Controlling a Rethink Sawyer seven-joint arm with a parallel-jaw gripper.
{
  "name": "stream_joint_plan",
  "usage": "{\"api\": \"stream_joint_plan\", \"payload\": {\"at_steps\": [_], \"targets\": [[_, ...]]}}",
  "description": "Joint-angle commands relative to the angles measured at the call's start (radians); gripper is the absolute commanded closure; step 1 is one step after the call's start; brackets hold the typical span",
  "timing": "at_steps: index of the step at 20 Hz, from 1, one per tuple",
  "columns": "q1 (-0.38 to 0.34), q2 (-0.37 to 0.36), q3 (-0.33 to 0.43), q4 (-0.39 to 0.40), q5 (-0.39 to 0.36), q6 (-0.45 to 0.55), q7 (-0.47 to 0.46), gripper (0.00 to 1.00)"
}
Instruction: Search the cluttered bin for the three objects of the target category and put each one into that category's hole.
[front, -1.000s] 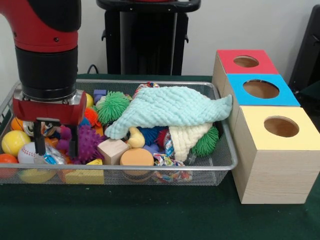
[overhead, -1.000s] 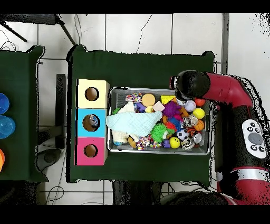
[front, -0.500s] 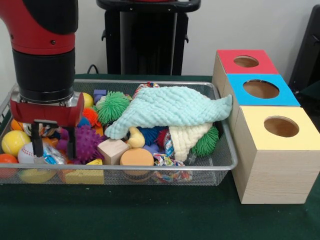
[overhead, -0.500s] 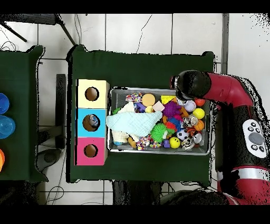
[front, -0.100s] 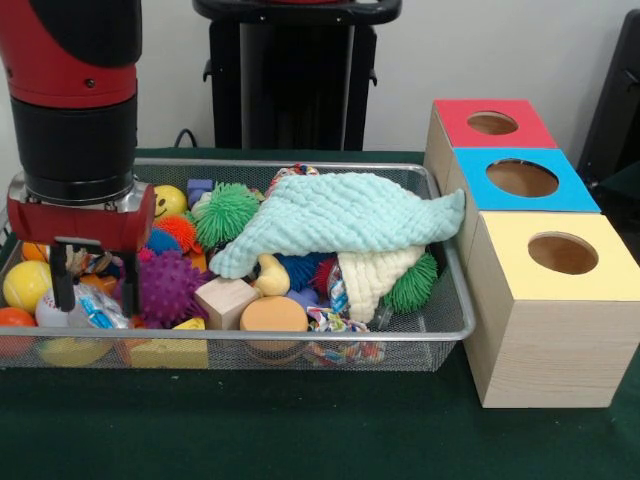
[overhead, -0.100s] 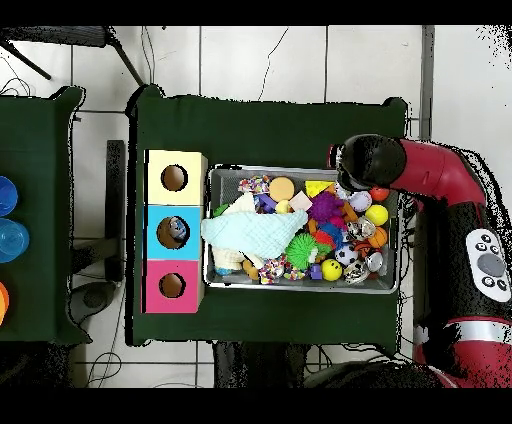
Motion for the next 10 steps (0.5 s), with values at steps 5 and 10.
{"api": "stream_joint_plan", "payload": {"at_steps": [5, 10], "targets": [[-0.03, 0.032, 0.025, 0.038, -0.007, -0.004, -0.048, 0.0], [-0.025, 0.037, 0.024, 0.033, -0.007, -0.005, -0.039, 0.0]]}}
